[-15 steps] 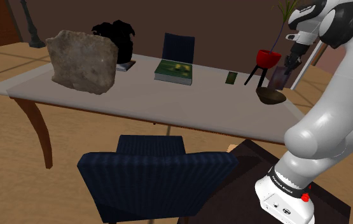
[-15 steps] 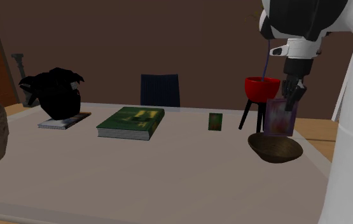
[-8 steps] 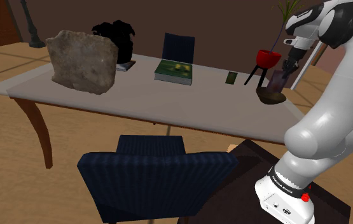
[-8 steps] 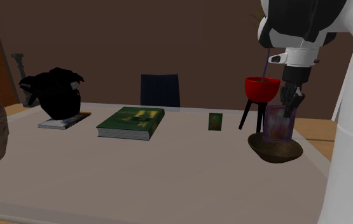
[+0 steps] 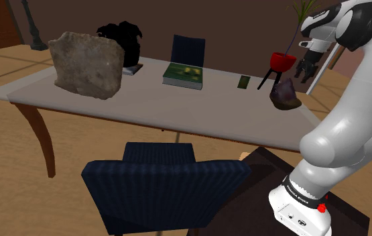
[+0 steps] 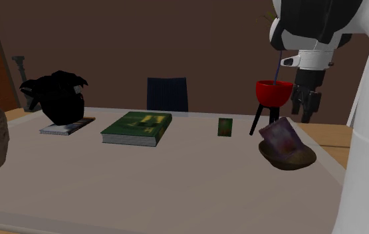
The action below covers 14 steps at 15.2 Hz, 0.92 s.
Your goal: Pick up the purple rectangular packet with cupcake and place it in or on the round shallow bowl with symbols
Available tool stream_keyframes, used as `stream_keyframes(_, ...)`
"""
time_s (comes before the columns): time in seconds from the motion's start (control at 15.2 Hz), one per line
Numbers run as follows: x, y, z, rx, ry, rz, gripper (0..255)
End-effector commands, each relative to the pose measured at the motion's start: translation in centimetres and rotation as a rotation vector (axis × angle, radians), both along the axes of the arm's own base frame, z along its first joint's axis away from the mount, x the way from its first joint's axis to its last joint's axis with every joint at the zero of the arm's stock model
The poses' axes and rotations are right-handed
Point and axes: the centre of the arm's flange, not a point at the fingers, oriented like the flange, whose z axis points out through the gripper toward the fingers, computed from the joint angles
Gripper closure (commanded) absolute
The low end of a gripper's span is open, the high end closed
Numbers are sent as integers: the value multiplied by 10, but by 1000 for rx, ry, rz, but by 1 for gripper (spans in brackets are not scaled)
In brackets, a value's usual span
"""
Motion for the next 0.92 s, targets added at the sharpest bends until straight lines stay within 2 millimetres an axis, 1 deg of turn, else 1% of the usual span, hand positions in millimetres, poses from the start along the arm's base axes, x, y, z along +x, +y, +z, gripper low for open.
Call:
stream_keyframes(0.0, 0, 0, 0, 0, 0, 0, 0)
stream_keyframes(0.07, 0, 0, 0, 0, 0, 0, 0)
stream_keyframes(0.26, 0, 0, 40, 0, 0, 0, 0)
stream_keyframes(0.33, -1, -1, 50, 0, 0, 0, 0)
stream_keyframes(0.86, 0, -1, 50, 0, 0, 0, 0)
